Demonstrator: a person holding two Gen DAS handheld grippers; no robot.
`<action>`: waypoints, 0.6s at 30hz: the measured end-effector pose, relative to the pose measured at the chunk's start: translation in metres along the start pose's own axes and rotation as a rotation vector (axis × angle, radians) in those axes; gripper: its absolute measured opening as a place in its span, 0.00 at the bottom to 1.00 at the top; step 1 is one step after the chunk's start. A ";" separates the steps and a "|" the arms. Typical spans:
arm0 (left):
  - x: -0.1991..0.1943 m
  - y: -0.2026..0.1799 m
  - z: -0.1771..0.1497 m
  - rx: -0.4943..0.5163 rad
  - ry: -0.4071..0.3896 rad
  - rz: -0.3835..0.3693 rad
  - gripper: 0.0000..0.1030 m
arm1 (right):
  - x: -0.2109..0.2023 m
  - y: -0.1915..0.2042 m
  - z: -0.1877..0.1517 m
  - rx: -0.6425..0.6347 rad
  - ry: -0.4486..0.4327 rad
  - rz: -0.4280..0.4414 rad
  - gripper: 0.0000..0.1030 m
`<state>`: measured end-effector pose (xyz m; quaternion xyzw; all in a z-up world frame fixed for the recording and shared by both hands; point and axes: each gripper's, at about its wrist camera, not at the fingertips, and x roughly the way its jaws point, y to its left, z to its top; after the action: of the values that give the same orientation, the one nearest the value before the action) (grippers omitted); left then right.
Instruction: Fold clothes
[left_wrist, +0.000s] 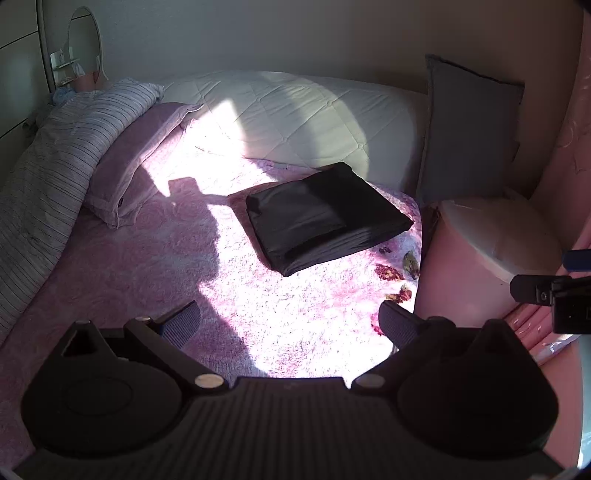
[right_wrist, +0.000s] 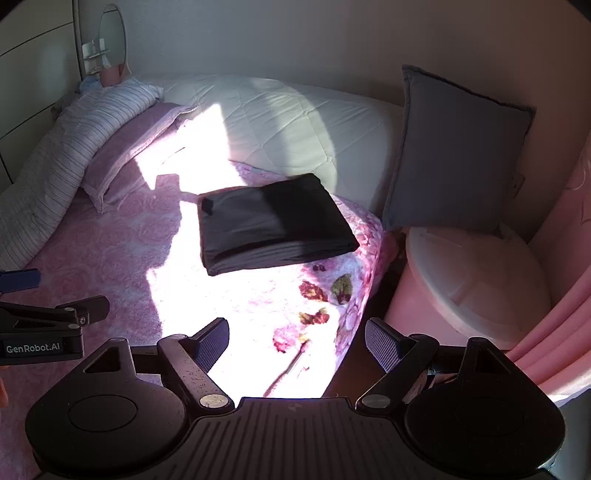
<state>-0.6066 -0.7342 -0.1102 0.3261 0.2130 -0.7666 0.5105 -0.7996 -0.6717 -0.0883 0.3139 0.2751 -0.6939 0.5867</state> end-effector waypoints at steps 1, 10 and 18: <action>-0.002 -0.001 -0.001 -0.002 0.003 0.000 0.98 | 0.000 0.001 -0.001 0.005 0.004 0.003 0.82; 0.001 -0.011 -0.012 -0.026 0.035 0.009 0.98 | 0.000 0.005 -0.004 0.029 0.020 0.013 0.81; 0.023 -0.030 -0.002 -0.066 0.056 0.015 0.98 | 0.017 -0.013 0.003 0.002 0.013 0.005 0.82</action>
<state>-0.6399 -0.7358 -0.1278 0.3321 0.2500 -0.7458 0.5205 -0.8145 -0.6826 -0.0989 0.3200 0.2773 -0.6905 0.5864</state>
